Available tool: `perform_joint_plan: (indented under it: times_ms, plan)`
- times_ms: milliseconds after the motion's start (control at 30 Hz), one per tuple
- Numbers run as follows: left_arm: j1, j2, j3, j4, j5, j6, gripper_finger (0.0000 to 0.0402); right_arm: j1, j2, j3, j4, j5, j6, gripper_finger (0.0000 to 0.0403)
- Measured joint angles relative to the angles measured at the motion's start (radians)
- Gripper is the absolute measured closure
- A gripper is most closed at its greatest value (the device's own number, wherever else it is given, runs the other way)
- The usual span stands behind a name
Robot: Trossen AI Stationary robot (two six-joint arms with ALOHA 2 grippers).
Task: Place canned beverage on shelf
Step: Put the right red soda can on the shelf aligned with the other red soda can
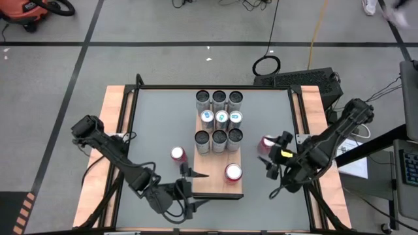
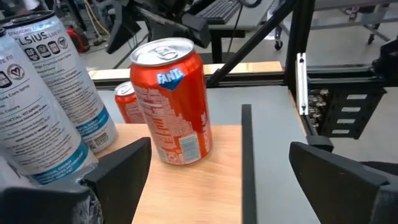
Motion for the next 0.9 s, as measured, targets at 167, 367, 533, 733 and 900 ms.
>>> perform_joint_plan:
  times_ms: [167, 367, 533, 733, 900]
  plan:
    - [0.018, 0.000, 0.000, -0.015, 0.027, 0.000, 0.0022, -0.001, -0.099, -0.125, 0.012, -0.012, 0.109, 0.0063]
    - [0.028, 0.000, 0.000, -0.015, 0.047, -0.026, 0.0022, -0.046, -0.263, -0.280, 0.067, -0.058, 0.170, 0.0040]
    - [0.028, 0.000, 0.000, -0.016, 0.047, -0.026, 0.0022, -0.113, -0.347, -0.371, 0.130, -0.094, 0.166, 0.0033]
    - [0.028, 0.006, 0.000, -0.012, 0.047, -0.029, 0.0022, -0.203, -0.342, -0.406, 0.167, -0.109, 0.067, 0.0032]
    - [0.028, 0.033, 0.000, -0.012, 0.047, -0.053, 0.0022, -0.272, -0.326, -0.410, 0.203, -0.208, 0.028, 0.0032]
